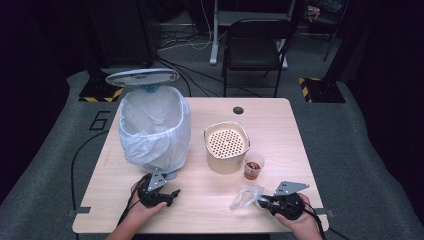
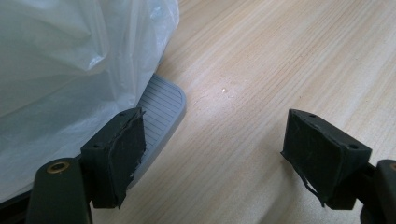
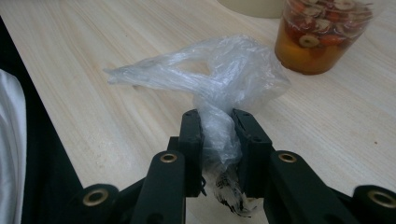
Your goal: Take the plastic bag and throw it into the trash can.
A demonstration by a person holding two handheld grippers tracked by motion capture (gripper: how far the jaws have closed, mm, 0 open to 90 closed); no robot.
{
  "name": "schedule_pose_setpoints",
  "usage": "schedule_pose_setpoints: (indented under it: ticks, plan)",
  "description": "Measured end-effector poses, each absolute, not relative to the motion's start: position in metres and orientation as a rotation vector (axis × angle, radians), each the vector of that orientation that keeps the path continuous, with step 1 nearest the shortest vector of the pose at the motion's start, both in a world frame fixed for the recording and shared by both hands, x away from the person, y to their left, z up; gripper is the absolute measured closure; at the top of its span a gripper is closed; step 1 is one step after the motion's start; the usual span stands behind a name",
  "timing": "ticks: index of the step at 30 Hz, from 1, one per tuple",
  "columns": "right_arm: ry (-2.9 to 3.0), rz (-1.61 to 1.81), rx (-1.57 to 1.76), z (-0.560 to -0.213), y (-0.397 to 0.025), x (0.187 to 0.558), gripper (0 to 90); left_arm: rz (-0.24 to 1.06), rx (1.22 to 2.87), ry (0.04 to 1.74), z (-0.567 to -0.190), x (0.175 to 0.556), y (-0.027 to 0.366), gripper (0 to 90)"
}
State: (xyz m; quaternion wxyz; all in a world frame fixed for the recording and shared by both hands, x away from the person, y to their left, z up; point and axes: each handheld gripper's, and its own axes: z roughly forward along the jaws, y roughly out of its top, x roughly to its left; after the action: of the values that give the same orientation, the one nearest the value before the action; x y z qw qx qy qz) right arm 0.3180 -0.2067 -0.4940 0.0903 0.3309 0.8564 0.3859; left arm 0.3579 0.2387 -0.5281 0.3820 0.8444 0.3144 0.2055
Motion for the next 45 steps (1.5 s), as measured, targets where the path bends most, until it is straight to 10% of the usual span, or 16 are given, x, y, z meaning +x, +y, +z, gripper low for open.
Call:
schedule_pose_setpoints:
  ticks: [20,45]
  plan:
    - [2.517,1.244,0.975,-0.467,-0.206,0.312,75.1,0.536,2.156,0.807,-0.528,0.359,0.238,20.9]
    - [2.440,1.297,0.756,-0.323,-0.160,0.328,74.9,0.549,2.150,0.808,-0.528,0.359,0.239,22.5]
